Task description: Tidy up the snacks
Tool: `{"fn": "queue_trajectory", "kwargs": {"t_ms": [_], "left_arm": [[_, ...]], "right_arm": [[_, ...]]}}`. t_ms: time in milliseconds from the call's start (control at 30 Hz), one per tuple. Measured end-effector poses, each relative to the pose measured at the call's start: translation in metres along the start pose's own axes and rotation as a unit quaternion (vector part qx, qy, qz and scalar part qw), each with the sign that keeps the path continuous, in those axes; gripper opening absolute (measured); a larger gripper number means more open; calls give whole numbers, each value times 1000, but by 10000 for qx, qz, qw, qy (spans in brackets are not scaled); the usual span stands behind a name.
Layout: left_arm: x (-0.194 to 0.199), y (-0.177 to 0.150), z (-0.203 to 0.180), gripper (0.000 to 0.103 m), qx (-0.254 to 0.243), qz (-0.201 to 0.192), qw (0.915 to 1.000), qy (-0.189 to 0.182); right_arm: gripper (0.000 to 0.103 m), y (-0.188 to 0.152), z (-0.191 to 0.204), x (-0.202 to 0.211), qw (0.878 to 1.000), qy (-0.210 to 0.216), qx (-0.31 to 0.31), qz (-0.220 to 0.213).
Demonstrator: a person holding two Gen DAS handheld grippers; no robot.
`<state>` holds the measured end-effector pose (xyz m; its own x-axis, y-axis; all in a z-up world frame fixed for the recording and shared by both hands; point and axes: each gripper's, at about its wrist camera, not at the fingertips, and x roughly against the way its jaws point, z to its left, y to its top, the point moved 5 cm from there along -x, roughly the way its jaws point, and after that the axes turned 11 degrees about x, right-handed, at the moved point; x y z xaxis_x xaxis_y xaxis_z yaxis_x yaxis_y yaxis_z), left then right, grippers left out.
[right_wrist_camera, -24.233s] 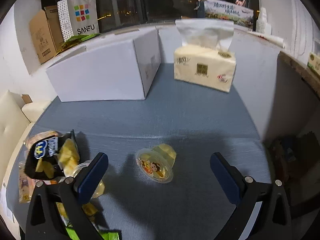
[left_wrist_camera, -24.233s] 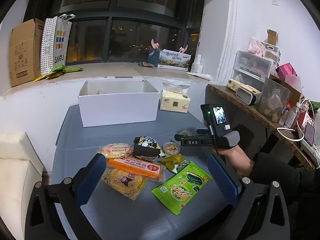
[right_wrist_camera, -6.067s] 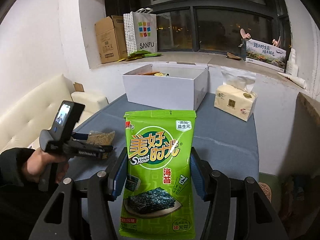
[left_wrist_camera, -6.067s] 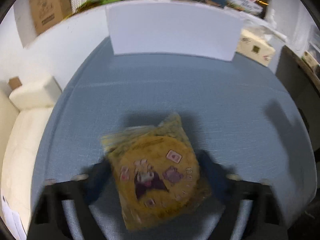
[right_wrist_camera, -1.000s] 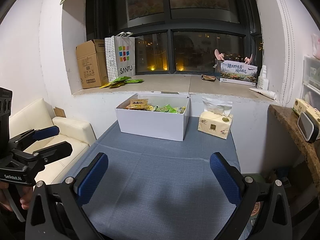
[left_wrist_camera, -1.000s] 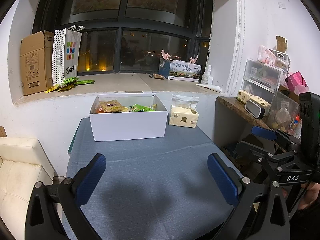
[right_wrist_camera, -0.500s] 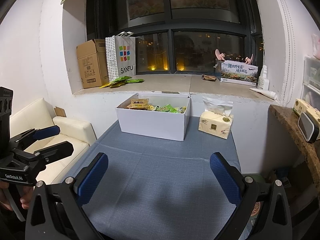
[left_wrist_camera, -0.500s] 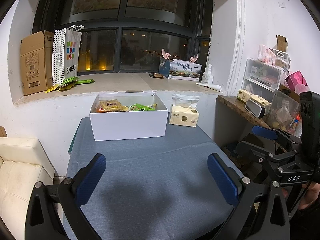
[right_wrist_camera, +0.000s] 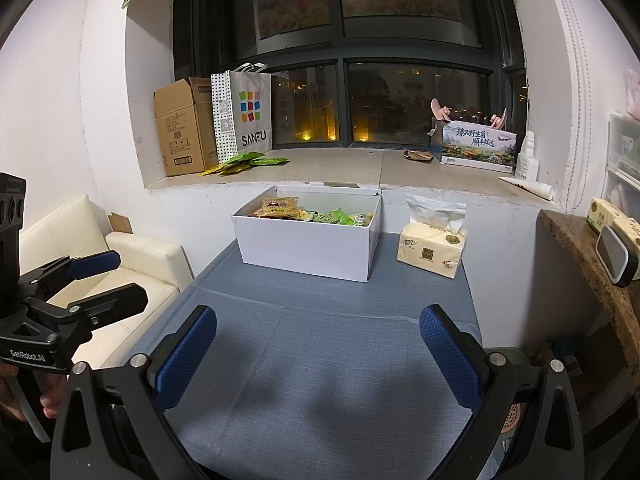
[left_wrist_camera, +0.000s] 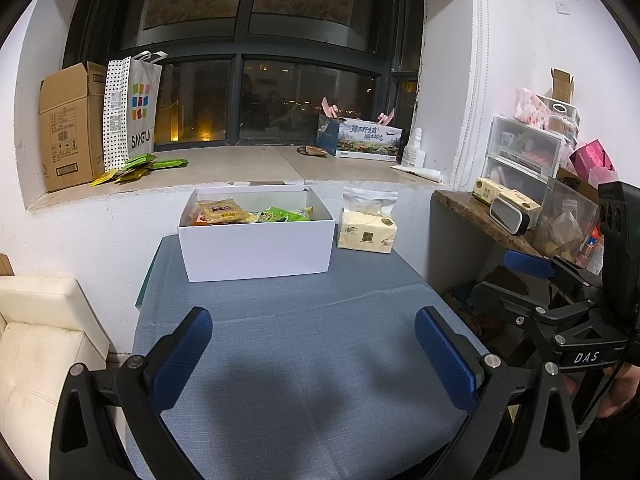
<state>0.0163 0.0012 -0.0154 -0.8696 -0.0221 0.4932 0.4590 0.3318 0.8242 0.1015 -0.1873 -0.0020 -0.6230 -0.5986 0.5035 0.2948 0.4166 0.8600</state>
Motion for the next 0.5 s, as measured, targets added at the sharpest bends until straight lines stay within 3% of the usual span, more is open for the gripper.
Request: {"fn": "queue_trajectory", "kwargs": {"t_ms": [500], "left_arm": [[0,3,0,103,2,9,10000,-75]], "right_arm": [[103,0,1,1,10000,4,8,4]]}}
